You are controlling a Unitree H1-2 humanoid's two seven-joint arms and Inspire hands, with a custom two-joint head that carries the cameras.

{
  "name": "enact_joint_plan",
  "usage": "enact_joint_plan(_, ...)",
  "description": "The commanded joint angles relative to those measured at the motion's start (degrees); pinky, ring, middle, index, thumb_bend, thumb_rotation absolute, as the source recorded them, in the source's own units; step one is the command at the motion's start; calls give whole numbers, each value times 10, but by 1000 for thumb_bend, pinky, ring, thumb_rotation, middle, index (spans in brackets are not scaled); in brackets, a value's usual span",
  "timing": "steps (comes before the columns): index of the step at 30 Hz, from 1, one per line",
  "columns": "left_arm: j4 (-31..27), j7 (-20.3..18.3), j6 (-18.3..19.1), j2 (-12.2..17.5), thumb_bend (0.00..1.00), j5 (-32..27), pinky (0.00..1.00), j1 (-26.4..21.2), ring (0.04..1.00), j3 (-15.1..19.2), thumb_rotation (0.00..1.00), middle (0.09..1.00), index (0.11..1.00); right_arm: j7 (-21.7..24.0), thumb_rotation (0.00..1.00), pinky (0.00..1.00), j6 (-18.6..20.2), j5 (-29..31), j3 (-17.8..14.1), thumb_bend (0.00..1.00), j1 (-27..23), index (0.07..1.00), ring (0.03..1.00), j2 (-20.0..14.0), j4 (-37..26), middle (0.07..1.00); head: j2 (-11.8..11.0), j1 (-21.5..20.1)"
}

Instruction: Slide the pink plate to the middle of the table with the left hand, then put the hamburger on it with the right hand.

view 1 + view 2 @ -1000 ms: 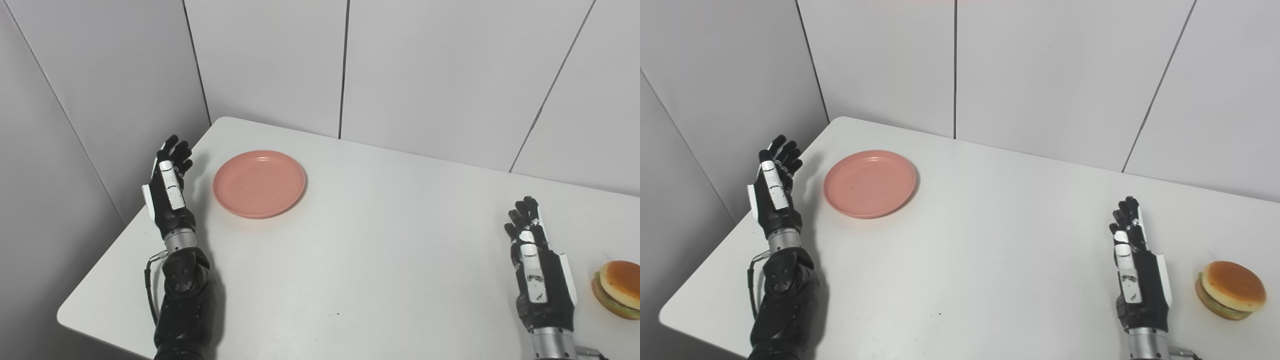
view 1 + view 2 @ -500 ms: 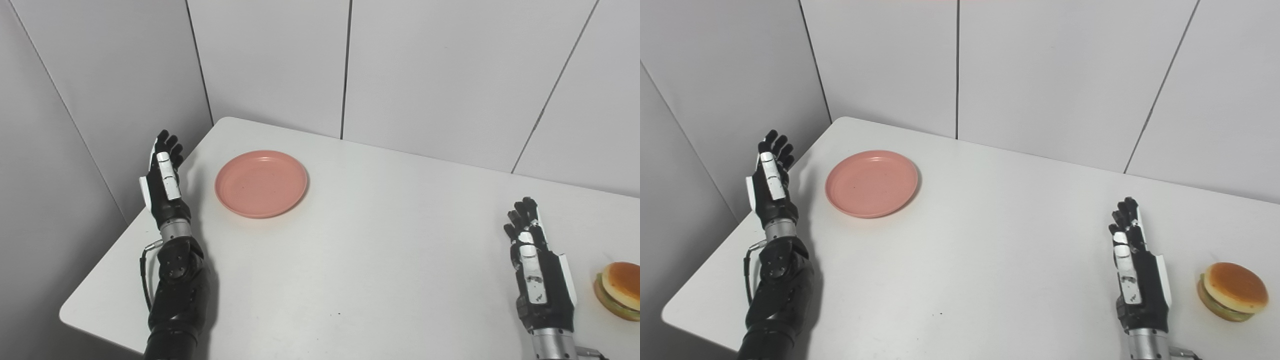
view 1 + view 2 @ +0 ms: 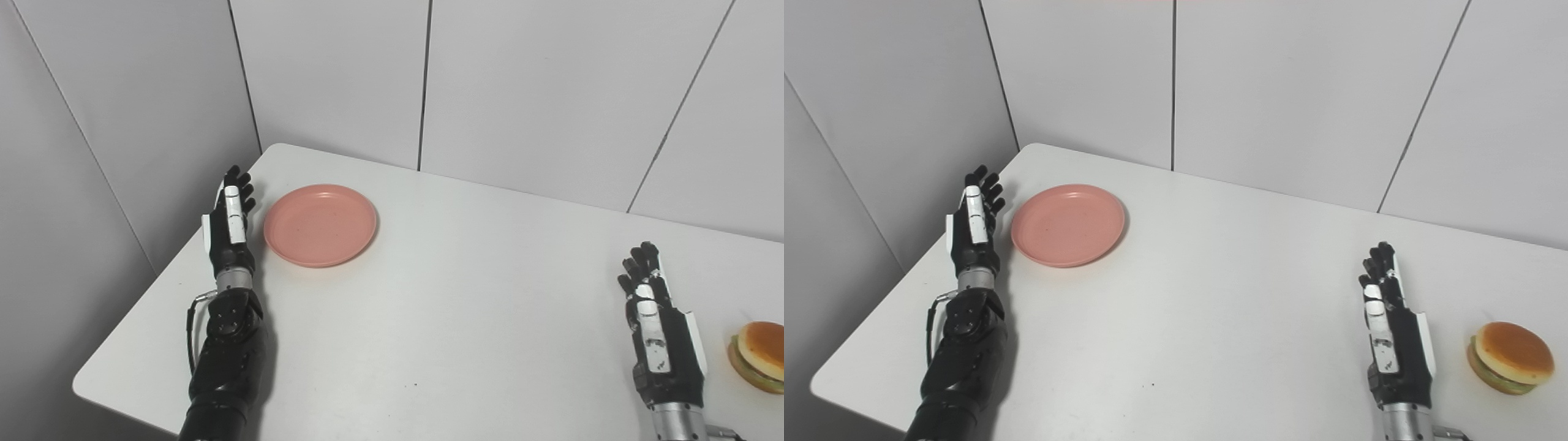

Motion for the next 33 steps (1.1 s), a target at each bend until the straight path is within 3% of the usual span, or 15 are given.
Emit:
enact_joint_plan(1, -13, -10, 15, -6, 667, 8, 892, 9, 890, -11, 1000, 885, 873, 2, 858, 1000, -7, 1, -4, 561, 57, 1000, 1000, -2, 42, 1000, 0, 1)
enact_joint_plan(5, -51, -15, 63, -15, 658, 2, 952, 19, 906, -25, 1000, 887, 879, 2, 858, 1000, -1, 2, -4, 563, 57, 1000, 1000, -2, 40, 1000, 0, 0)
enact_joint_plan(7, -58, -15, 70, -19, 641, 3, 973, 21, 915, -29, 1000, 890, 880, 2, 853, 1000, -3, 2, -5, 560, 58, 1000, 1000, -2, 39, 1000, 1, 0)
enact_joint_plan(15, -47, -26, 63, -23, 605, 17, 879, 20, 880, -45, 1000, 876, 867, 4, 858, 1000, -3, 2, -5, 545, 58, 1000, 1000, -4, 39, 1000, 4, -1)
enact_joint_plan(19, -42, -29, 42, -32, 596, 17, 843, 21, 850, -50, 1000, 852, 844, 4, 873, 1000, -10, 1, -5, 556, 55, 1000, 1000, -4, 46, 1000, 4, -8)
enact_joint_plan(25, -31, -52, 24, -43, 641, 5, 835, 17, 841, -59, 1000, 834, 833, 0, 857, 1000, -12, -2, -4, 554, 53, 1000, 1000, 2, 49, 1000, 5, -22)
enact_joint_plan(33, -62, -82, 38, -63, 625, 1, 853, 31, 856, -73, 1000, 848, 846, -7, 875, 1000, 1, -17, -1, 569, 57, 1000, 1000, 3, 38, 1000, 6, -38)
